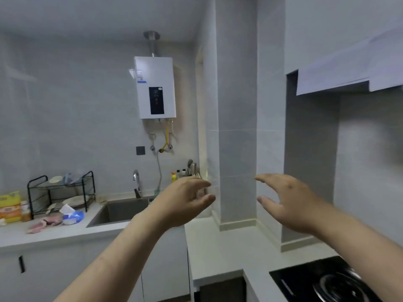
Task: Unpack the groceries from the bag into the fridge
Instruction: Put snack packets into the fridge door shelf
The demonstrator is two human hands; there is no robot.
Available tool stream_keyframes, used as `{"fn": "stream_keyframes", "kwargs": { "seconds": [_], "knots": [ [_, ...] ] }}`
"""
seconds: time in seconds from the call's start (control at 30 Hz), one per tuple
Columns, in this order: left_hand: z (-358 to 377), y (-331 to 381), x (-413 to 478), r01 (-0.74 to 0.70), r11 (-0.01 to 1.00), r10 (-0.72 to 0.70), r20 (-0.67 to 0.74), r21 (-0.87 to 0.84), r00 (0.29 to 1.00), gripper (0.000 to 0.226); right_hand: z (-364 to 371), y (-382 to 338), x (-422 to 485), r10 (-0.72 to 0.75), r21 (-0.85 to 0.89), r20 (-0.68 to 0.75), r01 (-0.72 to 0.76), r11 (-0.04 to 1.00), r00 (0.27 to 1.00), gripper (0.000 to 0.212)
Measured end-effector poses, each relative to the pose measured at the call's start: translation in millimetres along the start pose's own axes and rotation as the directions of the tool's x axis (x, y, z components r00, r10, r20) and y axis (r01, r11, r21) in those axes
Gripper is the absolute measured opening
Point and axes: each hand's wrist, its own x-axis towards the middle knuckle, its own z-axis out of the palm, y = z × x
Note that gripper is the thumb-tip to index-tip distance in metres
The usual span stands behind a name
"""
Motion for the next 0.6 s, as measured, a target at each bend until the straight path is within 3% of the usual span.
{"fn": "stream_keyframes", "kwargs": {
  "seconds": [0.27, 0.6],
  "knots": [
    [111.3, 16.6, 88.2, -0.118, 0.99, 0.126, 0.118, -0.075, 0.985, 0.049, 19.2, 107.3, -25.2, 0.278, -0.096, 0.05, -0.272, 0.957, 0.959, 0.052],
    [209.3, 51.9, 167.6, -0.273, 0.922, 0.334, 0.205, -0.274, 0.92, 0.046, 17.3, 174.6, -48.2, 0.523, -0.232, 0.039, -0.501, 0.834, 0.852, 0.052]
  ]
}}
